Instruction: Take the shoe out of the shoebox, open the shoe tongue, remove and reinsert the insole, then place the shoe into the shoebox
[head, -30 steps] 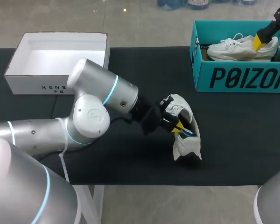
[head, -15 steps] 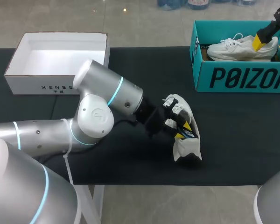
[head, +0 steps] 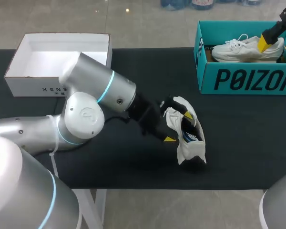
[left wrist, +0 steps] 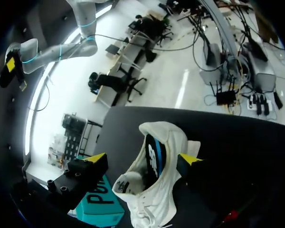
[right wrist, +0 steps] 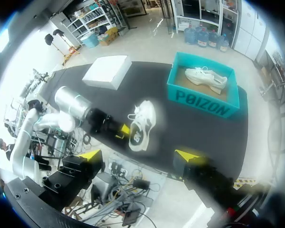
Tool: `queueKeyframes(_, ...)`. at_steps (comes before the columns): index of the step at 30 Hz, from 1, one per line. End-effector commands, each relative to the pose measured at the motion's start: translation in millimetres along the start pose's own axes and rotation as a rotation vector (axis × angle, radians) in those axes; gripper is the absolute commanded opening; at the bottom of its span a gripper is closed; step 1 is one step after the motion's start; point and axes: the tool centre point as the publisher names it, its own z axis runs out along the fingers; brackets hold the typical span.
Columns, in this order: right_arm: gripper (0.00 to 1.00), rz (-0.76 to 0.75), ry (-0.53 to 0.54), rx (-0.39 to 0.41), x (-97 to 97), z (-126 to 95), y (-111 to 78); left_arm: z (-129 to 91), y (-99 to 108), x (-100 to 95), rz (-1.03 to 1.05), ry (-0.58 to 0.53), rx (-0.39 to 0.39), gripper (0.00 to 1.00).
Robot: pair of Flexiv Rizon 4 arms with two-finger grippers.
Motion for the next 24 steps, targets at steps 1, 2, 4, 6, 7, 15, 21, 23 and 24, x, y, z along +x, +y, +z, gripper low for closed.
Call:
queueKeyframes(1,1.0,0.001,0.0,0.006,0.0,0.1,2.6,-25.0,-1.1,-9.7,-0.021,0.079,0.061,1.0)
queueKeyframes(2,1.0,0.001,0.0,0.006,0.0,0.1,2.6,-25.8,-0.5,-10.9,-0.026,0.121,0.086,1.0)
queueKeyframes(4,1.0,0.001,0.0,0.006,0.0,0.1,2.6,-28.1,-5.4,-16.3,-0.061,0.21,0.156,1.0)
queueKeyframes(6,1.0,0.001,0.0,0.006,0.0,0.1,2.6,-29.1,-6.3,-12.7,-0.113,0.332,0.23,1.0)
queueKeyframes(7,1.0,0.001,0.0,0.006,0.0,0.1,2.6,-29.1,-7.4,-11.5,-0.135,0.373,0.258,1.0)
queueKeyframes(15,1.0,0.001,0.0,0.006,0.0,0.1,2.6,-28.3,-10.9,-9.3,-0.18,0.456,0.314,1.0)
queueKeyframes(21,1.0,0.001,0.0,0.006,0.0,0.1,2.6,-28.3,-10.9,-9.3,-0.18,0.456,0.314,1.0)
queueKeyframes(23,1.0,0.001,0.0,0.006,0.0,0.1,2.6,-28.3,-10.9,-9.3,-0.18,0.456,0.314,1.0)
queueKeyframes(24,1.0,0.001,0.0,0.006,0.0,0.1,2.6,-28.3,-10.9,-9.3,-0.18,0.456,0.314,1.0)
